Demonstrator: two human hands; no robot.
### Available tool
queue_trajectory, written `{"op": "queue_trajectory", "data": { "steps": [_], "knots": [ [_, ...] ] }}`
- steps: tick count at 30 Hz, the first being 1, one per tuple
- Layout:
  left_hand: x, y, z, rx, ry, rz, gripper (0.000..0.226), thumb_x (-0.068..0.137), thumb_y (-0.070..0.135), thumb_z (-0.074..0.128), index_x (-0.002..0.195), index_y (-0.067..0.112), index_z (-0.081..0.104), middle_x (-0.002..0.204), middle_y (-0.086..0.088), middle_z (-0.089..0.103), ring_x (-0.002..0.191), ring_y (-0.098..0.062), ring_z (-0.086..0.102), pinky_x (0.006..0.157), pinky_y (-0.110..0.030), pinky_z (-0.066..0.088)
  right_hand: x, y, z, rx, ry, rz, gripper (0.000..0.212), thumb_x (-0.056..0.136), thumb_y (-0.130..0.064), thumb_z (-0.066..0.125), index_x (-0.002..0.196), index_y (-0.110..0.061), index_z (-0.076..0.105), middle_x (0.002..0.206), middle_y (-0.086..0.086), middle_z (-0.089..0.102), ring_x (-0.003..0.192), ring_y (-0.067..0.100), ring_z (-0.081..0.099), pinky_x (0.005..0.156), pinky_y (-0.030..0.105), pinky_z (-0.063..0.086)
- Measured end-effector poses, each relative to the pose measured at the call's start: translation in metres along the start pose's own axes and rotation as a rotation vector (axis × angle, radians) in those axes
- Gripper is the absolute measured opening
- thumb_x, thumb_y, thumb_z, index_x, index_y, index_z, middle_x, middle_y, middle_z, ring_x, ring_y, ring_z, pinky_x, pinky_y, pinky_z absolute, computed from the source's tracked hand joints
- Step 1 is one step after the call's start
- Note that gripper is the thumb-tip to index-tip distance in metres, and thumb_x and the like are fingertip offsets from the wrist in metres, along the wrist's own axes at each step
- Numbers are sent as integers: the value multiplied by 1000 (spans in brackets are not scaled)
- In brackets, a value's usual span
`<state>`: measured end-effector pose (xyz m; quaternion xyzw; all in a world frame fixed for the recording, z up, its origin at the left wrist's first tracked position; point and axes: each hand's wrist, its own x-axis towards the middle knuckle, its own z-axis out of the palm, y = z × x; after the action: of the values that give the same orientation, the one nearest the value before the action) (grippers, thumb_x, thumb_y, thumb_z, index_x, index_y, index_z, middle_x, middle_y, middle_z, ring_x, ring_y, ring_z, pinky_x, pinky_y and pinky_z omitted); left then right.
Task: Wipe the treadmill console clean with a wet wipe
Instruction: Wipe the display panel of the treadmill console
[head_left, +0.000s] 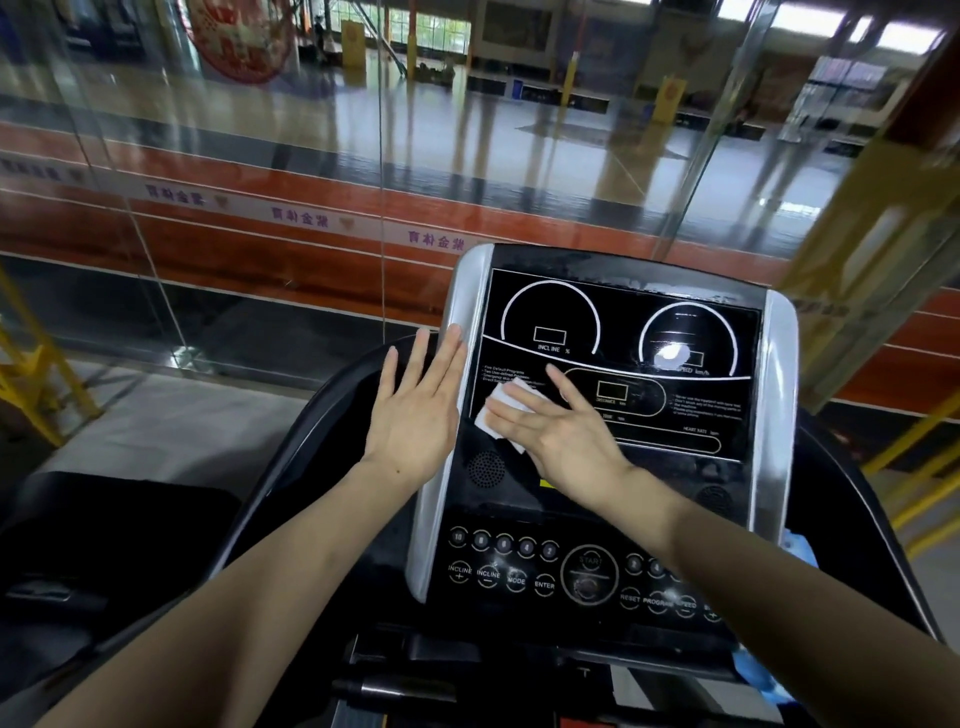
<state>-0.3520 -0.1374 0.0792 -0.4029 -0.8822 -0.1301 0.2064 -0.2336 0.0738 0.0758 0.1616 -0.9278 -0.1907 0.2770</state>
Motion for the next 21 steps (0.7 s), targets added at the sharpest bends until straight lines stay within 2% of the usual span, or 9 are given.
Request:
{"op": "queue_trajectory", "data": {
  "steps": [3, 10, 14, 21],
  "knots": [
    [0, 9, -1, 23, 38, -12, 68, 103, 22, 28, 165, 15, 0, 173, -1, -16, 158, -31, -18, 128, -57, -1, -17, 4, -6, -15, 2, 35, 53, 92, -17, 71, 144, -26, 61, 150, -12, 59, 147, 15, 46, 124, 58, 20],
    [-2, 47, 0, 23, 70, 138, 66, 102, 25, 33, 165, 15, 14, 174, -5, -2, 160, -31, -11, 128, -58, 5, -74, 25, -17, 35, 38, 150, 55, 90, -2, 67, 140, -24, 63, 146, -9, 63, 146, 17, 49, 125, 59, 26],
    [6, 65, 2, -2, 73, 165, 66, 102, 23, 41, 164, 15, 21, 174, -5, 4, 160, -33, -5, 127, -60, 8, -98, 36, -18, 33, 24, 182, 58, 90, -1, 64, 143, -25, 62, 149, -8, 60, 147, 17, 47, 124, 61, 27],
    [18, 100, 14, -11, 52, 254, 67, 101, 25, 44, 164, 16, 22, 174, -6, 6, 160, -33, -6, 127, -59, 8, -148, 56, -31, 18, 29, 290, 57, 88, -1, 65, 141, -22, 65, 148, -6, 62, 145, 17, 49, 120, 62, 33]
  ]
}}
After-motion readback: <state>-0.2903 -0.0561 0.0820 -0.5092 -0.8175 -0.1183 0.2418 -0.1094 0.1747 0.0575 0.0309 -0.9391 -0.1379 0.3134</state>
